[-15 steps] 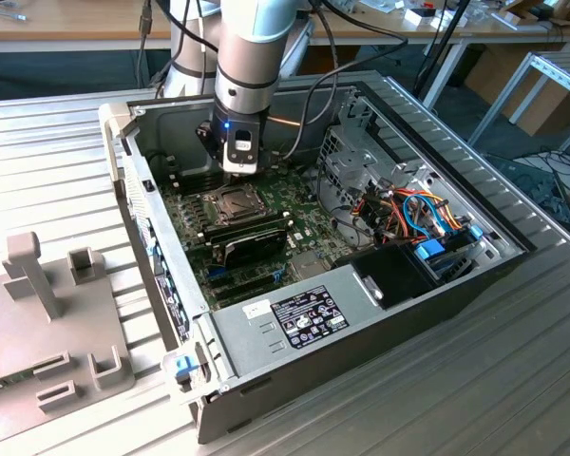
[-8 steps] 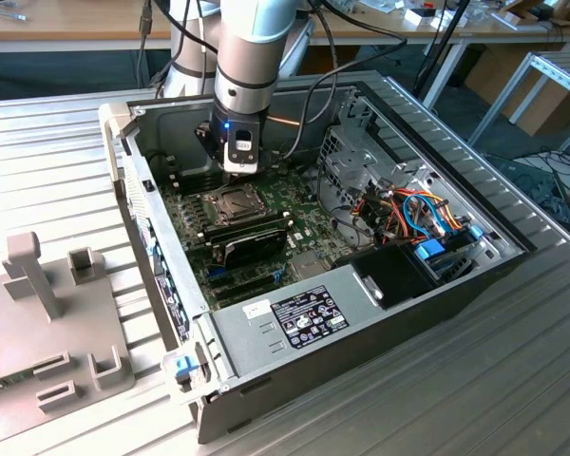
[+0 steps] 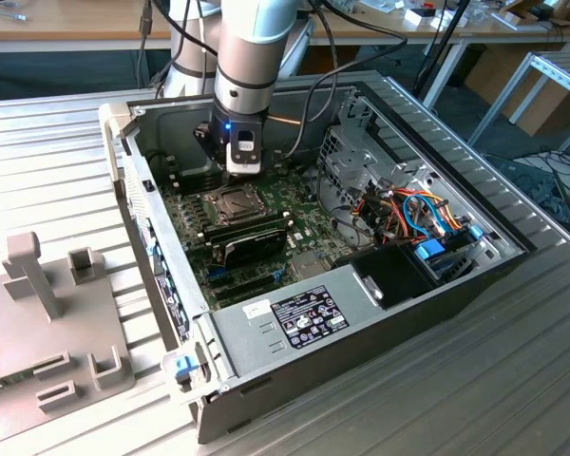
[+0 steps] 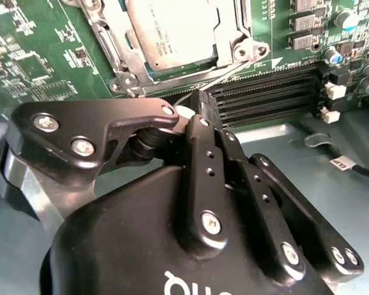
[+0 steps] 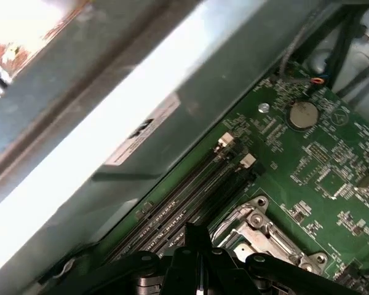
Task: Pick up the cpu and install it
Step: 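Install the first cpu locking lever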
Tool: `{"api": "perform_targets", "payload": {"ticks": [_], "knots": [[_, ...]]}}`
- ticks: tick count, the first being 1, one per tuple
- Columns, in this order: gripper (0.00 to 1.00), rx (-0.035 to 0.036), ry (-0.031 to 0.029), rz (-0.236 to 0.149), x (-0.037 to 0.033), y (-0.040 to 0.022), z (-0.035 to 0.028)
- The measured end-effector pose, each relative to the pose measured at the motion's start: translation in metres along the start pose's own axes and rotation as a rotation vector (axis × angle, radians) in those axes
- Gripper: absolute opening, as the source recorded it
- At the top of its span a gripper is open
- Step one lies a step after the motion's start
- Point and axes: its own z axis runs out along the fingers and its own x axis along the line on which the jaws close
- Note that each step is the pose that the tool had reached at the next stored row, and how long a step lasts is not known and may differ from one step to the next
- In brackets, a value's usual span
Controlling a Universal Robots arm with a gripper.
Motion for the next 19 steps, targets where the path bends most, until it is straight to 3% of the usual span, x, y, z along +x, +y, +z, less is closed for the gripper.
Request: {"api": "perform_targets", "payload": {"ticks": [3, 6, 17, 19], "knots": [[0.11, 0.0051, 0.0079, -0.057, -0.0001, -0.0002, 0.0011], [0.11, 0.008, 0.0119, -0.086, -0.0001, -0.0003, 0.0013], [0.11, 0.0081, 0.0119, -0.088, -0.0034, 0.0025, 0.0032], [0.11, 0.0132, 0.0077, -0.089, -0.0036, 0.0025, 0.0042]]}}
